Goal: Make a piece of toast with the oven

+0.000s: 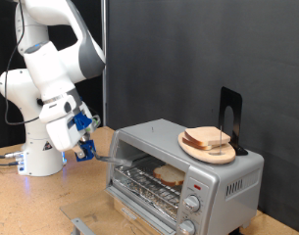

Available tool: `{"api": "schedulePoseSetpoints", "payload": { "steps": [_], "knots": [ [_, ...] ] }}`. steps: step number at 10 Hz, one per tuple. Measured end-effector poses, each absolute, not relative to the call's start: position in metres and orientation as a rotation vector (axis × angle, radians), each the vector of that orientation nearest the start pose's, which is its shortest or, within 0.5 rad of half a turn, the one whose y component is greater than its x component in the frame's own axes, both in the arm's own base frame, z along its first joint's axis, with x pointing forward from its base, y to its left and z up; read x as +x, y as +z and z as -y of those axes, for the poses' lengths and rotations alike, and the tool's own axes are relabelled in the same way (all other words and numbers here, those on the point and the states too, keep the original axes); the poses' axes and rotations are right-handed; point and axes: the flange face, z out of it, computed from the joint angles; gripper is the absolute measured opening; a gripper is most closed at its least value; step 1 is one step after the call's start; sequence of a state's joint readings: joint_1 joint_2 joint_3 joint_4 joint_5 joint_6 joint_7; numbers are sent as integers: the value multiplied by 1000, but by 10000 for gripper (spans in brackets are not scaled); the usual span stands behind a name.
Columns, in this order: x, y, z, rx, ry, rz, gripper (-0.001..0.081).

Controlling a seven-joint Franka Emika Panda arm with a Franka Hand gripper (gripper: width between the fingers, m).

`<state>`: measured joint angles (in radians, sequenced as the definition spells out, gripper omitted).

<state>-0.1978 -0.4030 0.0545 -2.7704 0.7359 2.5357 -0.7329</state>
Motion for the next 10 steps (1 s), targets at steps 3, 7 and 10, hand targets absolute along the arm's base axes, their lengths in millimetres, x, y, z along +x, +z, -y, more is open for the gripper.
{"api": "schedulePoseSetpoints", "payload": {
  "steps": [3,7,10],
  "knots": [
    [362,390,75,-2658,-581,24,464],
    [354,403,73,-2637,-602,21,464],
    [363,412,37,-2610,-550,201,464]
  ]
}}
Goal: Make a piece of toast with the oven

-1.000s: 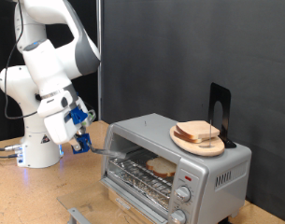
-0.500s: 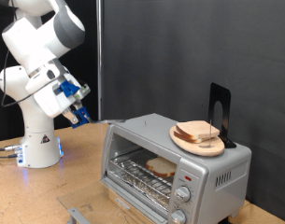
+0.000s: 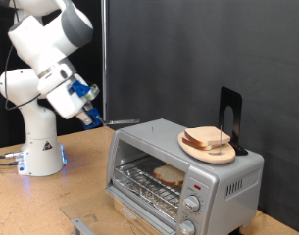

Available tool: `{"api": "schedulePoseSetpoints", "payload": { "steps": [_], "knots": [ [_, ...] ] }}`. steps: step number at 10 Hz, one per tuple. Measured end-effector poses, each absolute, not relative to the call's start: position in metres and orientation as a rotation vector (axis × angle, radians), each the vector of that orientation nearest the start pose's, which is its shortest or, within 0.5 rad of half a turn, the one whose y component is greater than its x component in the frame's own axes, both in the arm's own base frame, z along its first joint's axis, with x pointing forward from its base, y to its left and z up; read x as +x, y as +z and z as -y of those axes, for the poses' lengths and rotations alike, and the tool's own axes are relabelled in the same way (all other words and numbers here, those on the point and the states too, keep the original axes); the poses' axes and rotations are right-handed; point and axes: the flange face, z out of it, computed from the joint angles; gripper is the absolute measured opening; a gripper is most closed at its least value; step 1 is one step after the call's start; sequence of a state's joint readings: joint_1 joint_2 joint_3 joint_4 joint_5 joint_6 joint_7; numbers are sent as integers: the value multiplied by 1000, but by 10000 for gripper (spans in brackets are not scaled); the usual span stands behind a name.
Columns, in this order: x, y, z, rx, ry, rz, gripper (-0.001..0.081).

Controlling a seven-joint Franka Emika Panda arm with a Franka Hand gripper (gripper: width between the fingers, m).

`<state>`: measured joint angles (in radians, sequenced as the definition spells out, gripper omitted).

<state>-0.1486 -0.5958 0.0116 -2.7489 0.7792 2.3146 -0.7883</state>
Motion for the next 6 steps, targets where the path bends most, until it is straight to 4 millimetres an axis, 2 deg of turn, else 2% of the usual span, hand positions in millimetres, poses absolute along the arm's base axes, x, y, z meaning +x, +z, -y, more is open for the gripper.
{"api": "schedulePoseSetpoints", "payload": {
  "steps": [4,6],
  "knots": [
    [374,428,-36,-2587,-532,257,464],
    [378,427,-72,-2626,-529,271,464]
  ]
}}
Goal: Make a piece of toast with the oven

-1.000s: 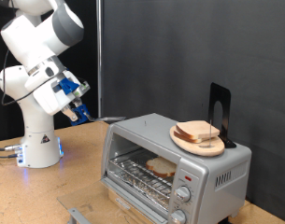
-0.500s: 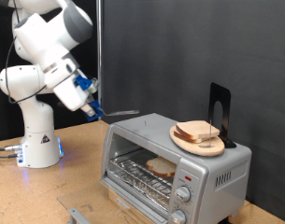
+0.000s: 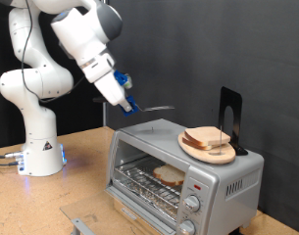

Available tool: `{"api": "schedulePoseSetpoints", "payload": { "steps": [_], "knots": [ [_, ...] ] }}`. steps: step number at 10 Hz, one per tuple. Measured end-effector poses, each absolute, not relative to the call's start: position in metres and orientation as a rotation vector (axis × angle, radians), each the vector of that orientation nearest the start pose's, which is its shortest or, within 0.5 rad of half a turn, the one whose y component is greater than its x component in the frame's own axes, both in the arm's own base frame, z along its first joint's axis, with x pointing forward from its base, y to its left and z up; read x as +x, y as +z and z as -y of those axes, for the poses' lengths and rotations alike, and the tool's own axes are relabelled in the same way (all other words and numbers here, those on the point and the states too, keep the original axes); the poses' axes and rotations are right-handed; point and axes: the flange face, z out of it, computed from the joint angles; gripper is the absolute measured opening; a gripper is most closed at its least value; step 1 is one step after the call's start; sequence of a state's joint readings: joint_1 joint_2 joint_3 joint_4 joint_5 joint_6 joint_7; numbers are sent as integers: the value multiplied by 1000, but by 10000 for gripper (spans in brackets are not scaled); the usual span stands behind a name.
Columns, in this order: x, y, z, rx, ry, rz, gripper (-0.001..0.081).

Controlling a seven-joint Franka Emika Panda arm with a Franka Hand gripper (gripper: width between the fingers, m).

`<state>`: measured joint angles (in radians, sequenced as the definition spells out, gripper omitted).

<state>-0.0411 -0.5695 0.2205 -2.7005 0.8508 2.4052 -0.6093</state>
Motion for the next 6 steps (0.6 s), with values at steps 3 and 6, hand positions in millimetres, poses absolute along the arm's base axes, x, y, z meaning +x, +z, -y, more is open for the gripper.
{"api": "schedulePoseSetpoints", "payload": {
  "steps": [3,6],
  "knots": [
    [383,416,-120,-2669,-515,309,464],
    [385,395,-147,-2693,-481,337,464]
  ]
}}
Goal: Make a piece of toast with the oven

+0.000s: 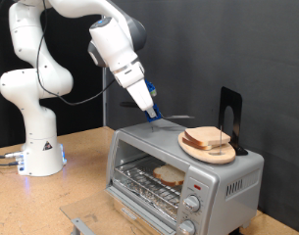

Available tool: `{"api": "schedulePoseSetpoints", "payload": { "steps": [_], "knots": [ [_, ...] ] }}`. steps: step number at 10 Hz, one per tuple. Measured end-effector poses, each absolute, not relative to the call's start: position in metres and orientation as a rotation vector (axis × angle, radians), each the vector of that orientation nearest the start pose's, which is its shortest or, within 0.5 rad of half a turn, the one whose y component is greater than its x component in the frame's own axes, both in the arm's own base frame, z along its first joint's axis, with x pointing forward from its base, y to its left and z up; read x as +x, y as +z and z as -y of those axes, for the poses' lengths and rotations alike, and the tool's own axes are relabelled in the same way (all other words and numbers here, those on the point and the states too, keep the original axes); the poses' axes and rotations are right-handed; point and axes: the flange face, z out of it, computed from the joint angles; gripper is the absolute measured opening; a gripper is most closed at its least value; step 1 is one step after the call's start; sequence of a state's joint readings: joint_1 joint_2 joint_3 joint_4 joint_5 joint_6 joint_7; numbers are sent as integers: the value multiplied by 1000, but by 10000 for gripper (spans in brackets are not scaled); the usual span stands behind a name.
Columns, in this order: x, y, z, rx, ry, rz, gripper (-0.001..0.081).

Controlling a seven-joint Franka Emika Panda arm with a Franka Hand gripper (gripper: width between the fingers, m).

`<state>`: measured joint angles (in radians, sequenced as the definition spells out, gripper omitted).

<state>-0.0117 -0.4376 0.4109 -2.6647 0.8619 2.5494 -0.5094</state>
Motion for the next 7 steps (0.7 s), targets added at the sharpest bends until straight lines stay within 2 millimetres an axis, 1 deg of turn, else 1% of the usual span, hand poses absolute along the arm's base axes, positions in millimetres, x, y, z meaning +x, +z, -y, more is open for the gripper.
{"api": "schedulePoseSetpoints", "payload": {
  "steps": [3,5,6,7],
  "knots": [
    [386,377,-158,-2703,-445,341,464],
    [387,371,-159,-2705,-441,328,464],
    [387,369,-160,-2704,-439,320,567],
    [387,368,-159,-2700,-441,311,706]
  ]
}}
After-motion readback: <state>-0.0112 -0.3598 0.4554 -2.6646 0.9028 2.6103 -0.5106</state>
